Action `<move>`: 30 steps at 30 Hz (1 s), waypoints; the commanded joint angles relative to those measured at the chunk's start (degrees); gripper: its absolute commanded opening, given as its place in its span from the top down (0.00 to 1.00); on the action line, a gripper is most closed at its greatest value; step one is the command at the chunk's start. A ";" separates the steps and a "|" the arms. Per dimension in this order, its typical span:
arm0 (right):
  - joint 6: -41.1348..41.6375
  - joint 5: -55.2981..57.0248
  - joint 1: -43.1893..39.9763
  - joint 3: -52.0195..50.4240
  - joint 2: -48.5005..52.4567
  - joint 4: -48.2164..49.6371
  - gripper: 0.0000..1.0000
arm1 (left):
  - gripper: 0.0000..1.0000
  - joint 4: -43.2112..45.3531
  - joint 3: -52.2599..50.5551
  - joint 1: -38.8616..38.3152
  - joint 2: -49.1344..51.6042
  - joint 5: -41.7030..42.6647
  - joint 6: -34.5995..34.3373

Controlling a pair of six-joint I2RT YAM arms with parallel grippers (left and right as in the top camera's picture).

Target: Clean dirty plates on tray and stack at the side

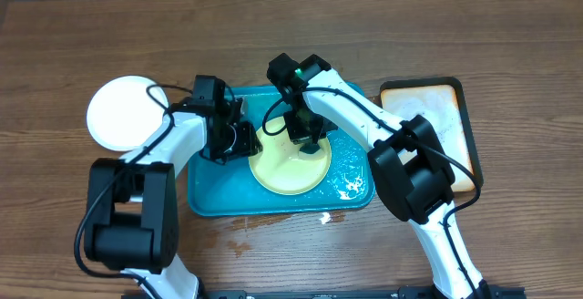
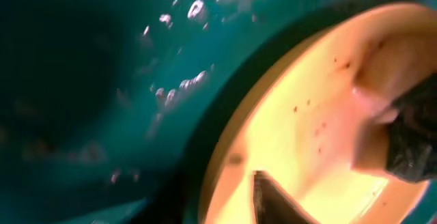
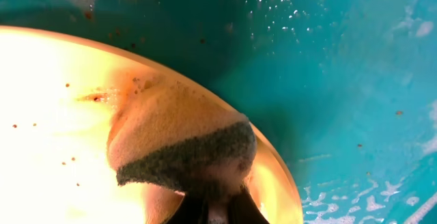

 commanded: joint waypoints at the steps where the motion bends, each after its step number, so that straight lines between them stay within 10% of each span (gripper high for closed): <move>1: -0.44 -1.81 0.26 0.68 1.75 0.28 0.96 | 0.93 0.07 -0.79 -1.03 5.53 -1.42 0.98; 30: -1.55 -1.81 0.22 12.17 1.73 -4.50 0.96 | 0.96 -1.46 -0.76 -1.29 6.64 -3.17 -2.25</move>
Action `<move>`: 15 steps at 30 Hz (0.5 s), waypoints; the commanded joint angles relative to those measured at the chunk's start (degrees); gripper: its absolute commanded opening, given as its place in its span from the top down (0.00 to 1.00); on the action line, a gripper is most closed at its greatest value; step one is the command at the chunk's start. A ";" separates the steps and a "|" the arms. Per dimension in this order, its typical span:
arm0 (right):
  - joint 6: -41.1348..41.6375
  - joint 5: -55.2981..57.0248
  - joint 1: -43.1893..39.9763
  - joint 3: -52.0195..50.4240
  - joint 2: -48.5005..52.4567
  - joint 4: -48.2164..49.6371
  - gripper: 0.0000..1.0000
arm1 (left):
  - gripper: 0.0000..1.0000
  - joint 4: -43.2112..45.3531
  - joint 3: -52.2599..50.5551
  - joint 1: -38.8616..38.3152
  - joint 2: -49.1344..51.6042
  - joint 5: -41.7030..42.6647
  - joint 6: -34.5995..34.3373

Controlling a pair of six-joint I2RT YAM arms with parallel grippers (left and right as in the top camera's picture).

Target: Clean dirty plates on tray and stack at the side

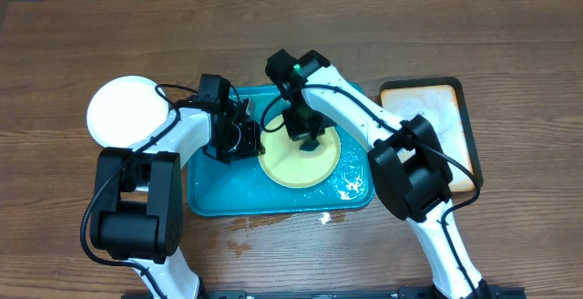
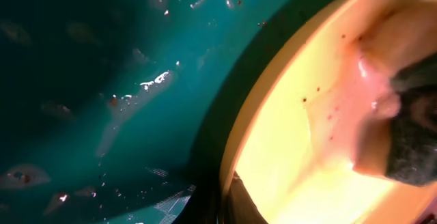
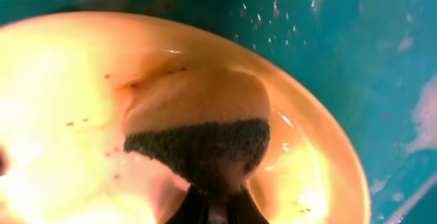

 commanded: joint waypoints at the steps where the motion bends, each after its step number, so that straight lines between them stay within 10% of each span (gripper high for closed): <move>1: -0.42 -1.57 0.28 7.74 0.28 -1.09 0.96 | 0.96 -0.22 -2.01 -0.76 4.09 -6.78 -1.66; 15: 1.53 -2.47 0.39 12.90 0.31 -4.46 0.96 | 0.96 -0.57 -2.01 -0.74 4.07 -8.50 -3.56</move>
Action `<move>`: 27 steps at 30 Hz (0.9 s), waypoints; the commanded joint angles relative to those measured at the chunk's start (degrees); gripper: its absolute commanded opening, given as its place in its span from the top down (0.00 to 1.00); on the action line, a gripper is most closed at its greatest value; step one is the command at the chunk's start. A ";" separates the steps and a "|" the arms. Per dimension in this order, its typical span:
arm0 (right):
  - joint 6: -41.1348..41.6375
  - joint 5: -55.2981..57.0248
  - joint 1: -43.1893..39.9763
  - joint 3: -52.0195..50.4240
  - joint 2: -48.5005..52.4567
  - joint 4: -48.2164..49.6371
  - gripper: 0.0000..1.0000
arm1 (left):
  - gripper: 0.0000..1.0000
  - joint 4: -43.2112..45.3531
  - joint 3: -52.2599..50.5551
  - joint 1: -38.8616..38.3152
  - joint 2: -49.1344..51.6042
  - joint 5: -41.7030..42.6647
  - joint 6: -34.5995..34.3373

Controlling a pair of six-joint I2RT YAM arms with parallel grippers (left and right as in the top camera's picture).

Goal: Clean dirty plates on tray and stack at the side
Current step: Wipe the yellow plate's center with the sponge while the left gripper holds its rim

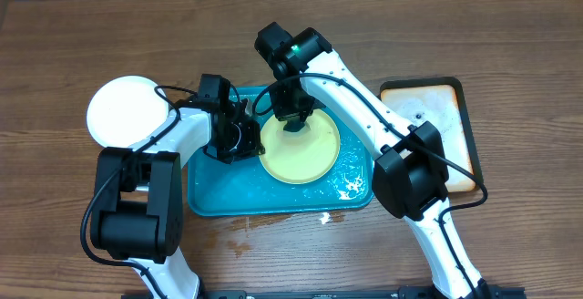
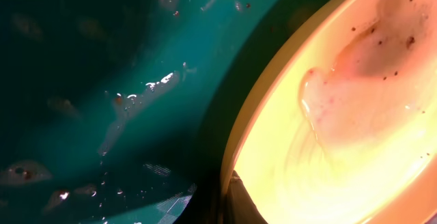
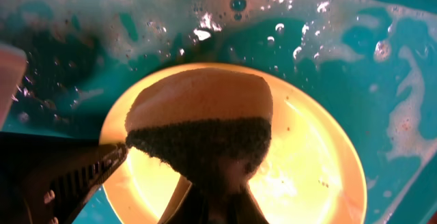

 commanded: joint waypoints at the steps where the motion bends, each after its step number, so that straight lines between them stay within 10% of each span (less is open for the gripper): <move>1: 0.31 -0.52 0.35 -0.11 -0.52 -0.15 0.96 | 0.96 -0.61 -2.03 -0.72 4.04 -8.39 -1.36; 18: -2.69 -15.23 3.39 -18.67 -0.52 14.21 0.96 | 0.96 -0.94 -1.70 -0.72 4.02 -10.12 -3.98; 27: 0.63 1.07 2.93 -19.58 -0.52 15.32 0.96 | 0.96 -11.65 0.33 -0.72 4.04 -26.38 -10.78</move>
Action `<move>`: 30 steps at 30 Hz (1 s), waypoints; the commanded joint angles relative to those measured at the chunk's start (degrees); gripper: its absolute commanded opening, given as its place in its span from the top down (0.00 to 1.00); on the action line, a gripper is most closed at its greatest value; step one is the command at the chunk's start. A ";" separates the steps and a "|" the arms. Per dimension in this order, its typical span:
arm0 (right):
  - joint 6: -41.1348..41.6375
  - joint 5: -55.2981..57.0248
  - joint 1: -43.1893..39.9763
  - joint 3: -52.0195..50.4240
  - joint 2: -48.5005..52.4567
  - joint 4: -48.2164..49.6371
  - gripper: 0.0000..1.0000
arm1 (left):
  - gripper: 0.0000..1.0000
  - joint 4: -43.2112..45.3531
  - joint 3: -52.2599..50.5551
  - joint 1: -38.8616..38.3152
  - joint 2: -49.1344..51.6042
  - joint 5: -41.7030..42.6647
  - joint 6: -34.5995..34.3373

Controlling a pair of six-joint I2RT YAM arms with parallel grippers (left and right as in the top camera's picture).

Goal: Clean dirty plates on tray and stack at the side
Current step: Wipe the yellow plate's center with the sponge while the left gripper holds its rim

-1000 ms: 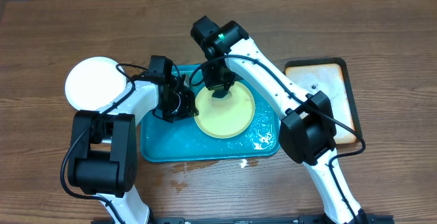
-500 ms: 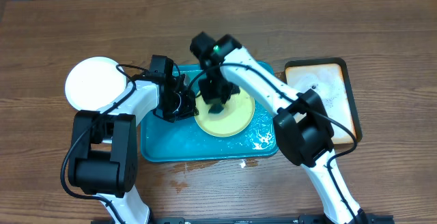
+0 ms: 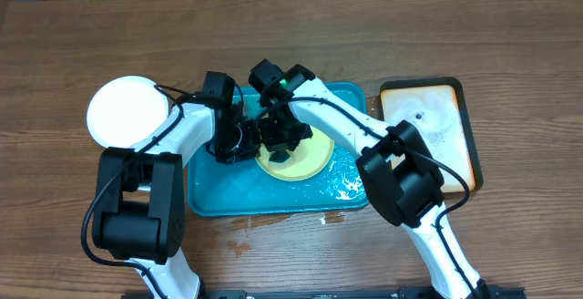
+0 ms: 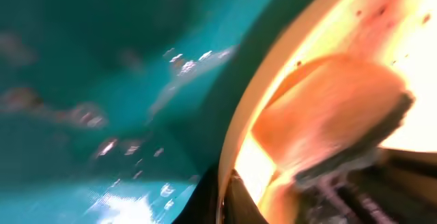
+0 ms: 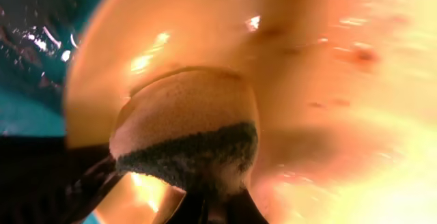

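A yellow plate (image 3: 305, 158) lies in the teal tray (image 3: 219, 194). My left gripper (image 3: 248, 144) is shut on the plate's left rim (image 4: 229, 162). My right gripper (image 3: 278, 146) is shut on a sponge (image 5: 184, 132), tan with a dark green scrub side, pressed on the plate's left part close to the left gripper. The sponge (image 4: 328, 121) also fills the left wrist view. Dark specks and suds mark the plate (image 5: 328, 80). A clean white plate (image 3: 127, 112) sits on the table left of the tray.
A dark tray with a pale foamy board (image 3: 437, 126) stands at the right. Soapy water and foam (image 3: 351, 185) pool in the teal tray. Wooden table (image 3: 510, 235) surrounds everything.
My right gripper with the sponge has moved from the plate's far edge down to its left part, beside the left gripper. The left gripper keeps its hold on the rim.
The left gripper held the yellow plate's left rim throughout. The sponge was first on the plate's upper middle, then a little further up, then raised near the far rim, and now presses on the left part.
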 commanded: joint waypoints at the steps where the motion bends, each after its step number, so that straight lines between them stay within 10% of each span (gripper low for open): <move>1: 2.32 11.41 -0.70 -1.68 0.28 0.04 0.96 | 0.96 -5.03 -2.32 0.31 4.04 -20.33 -4.39; 18: 11.72 24.22 -6.14 -1.66 0.28 -0.15 0.96 | 0.96 -10.71 -1.51 0.28 4.04 -24.50 -4.22; 30: -6.62 -8.66 -6.01 8.09 -1.05 -0.81 0.96 | 0.96 -10.73 -1.51 0.24 4.04 -24.55 -3.32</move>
